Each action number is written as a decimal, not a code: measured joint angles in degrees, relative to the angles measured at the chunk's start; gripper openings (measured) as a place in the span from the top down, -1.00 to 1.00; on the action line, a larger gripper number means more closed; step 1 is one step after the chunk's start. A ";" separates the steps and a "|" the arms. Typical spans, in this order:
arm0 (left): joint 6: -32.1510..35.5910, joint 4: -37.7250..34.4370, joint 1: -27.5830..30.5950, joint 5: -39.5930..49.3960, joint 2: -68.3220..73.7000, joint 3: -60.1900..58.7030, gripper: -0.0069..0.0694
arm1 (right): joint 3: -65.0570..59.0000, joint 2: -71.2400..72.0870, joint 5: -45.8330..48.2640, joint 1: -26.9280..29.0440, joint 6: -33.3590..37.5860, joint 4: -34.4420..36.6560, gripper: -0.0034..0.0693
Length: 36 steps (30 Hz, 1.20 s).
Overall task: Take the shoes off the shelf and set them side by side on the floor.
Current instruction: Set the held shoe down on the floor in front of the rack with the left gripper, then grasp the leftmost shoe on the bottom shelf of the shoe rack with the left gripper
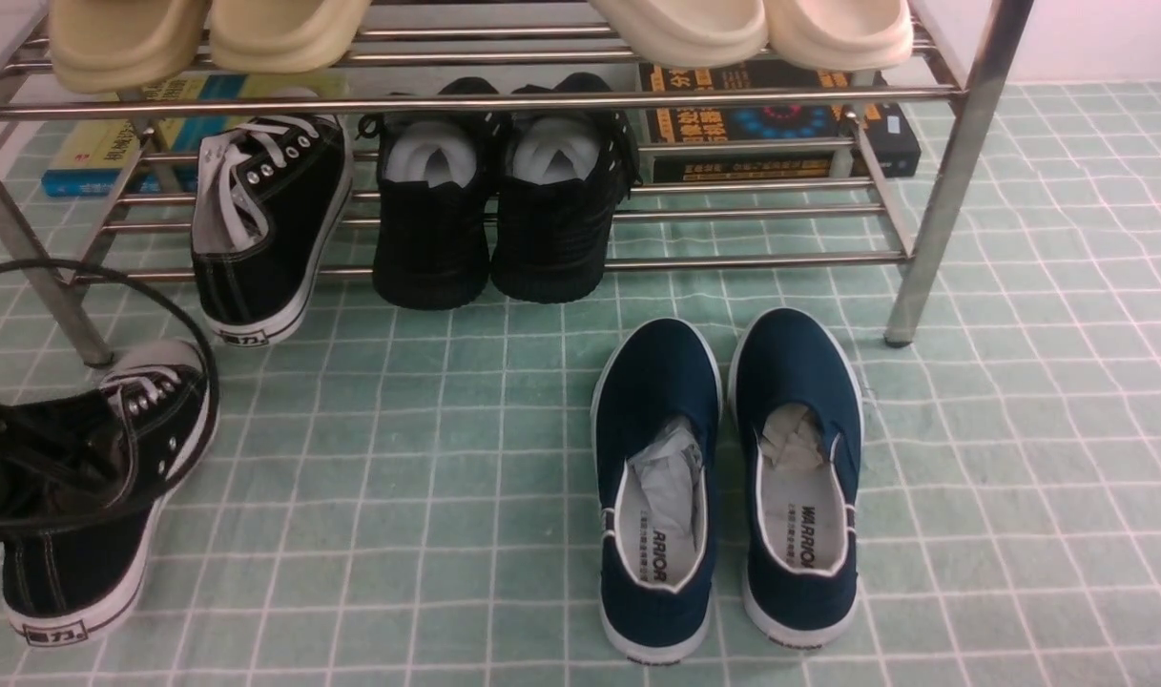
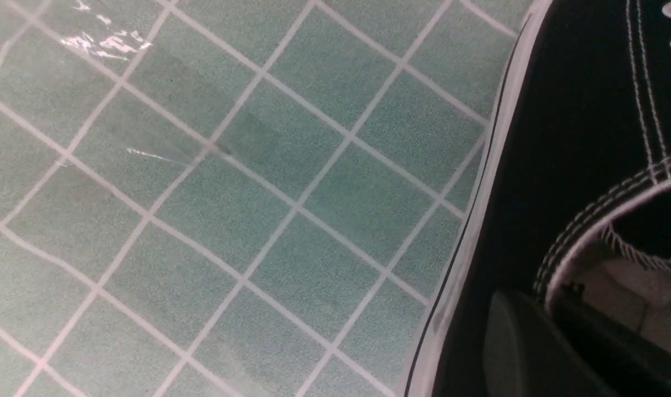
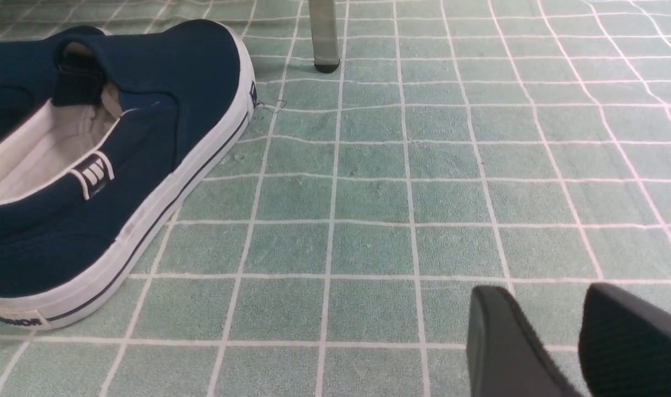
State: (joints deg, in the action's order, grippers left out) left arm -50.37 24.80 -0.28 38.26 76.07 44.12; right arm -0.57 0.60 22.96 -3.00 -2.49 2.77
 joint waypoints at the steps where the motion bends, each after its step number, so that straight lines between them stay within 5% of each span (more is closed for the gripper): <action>1: 0.06 0.19 0.00 -0.09 0.56 0.00 0.62 | 0.00 0.00 0.00 0.00 0.00 0.00 0.25; 11: 6.41 0.25 0.00 9.17 -3.69 4.55 0.03 | 0.00 0.00 0.00 0.00 0.00 0.00 0.25; 17: 14.45 -3.85 0.00 16.91 -10.47 11.44 0.34 | 0.00 0.00 0.00 0.00 0.00 0.00 0.25; 20: 17.76 -7.79 0.00 12.57 -13.31 10.60 0.71 | 0.00 0.00 0.00 0.00 0.00 0.00 0.25; 23: 18.56 -11.88 0.00 8.20 -13.71 9.52 0.82 | 0.00 0.00 0.00 0.00 0.00 0.00 0.25; 28: 18.78 -14.69 0.00 2.75 -13.08 9.68 0.81 | 0.00 0.00 0.00 0.00 0.00 0.00 0.25; 36: 14.24 -14.94 0.00 -3.53 -7.69 16.92 0.39 | 0.00 0.00 0.00 0.00 0.00 0.00 0.25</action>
State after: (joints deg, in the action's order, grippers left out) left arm -36.13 9.86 -0.28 34.73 68.38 61.05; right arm -0.57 0.60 22.96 -3.00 -2.49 2.77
